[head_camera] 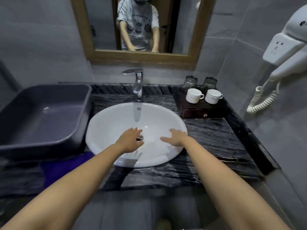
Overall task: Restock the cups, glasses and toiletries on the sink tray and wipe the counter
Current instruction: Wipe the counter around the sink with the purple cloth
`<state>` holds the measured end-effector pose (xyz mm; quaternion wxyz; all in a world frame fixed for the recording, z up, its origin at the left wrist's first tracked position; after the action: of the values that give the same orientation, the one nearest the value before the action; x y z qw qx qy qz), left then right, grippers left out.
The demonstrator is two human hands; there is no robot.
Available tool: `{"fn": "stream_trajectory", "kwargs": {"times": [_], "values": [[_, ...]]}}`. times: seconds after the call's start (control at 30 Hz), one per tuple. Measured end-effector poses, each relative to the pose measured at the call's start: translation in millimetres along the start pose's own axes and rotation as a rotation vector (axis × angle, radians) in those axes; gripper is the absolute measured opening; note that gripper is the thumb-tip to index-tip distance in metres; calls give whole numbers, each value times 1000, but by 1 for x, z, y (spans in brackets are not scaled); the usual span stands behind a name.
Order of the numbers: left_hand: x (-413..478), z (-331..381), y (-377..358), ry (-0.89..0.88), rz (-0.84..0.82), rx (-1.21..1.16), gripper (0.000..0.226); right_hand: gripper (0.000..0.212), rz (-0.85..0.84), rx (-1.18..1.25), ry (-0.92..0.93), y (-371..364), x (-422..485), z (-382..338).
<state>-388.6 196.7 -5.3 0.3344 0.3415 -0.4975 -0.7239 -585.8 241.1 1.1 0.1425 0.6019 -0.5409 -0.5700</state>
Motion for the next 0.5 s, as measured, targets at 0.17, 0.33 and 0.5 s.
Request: {"fn": "stream_trajectory", "kwargs": {"times": [0.17, 0.33, 0.5], "values": [[-77, -60, 4, 169, -50, -215, 59, 73, -232, -286, 122, -41, -35, -78], [-153, -129, 16, 334, 11, -211, 47, 64, -256, -425, 313, -68, -56, -163], [-215, -188, 9, 556, 52, -175, 49, 47, -277, -410, 545, -106, -65, -236]]}}
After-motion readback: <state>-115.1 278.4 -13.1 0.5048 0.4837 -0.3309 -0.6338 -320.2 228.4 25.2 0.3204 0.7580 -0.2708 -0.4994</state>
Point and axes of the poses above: each hand's wrist, its own x-axis towards the middle knuckle, its own y-axis out of the back of the hand, z = x × y, the point moved 5 cm from there along x, towards the middle knuckle, and after that the axes turned 5 degrees about x, right-handed, at the moved point
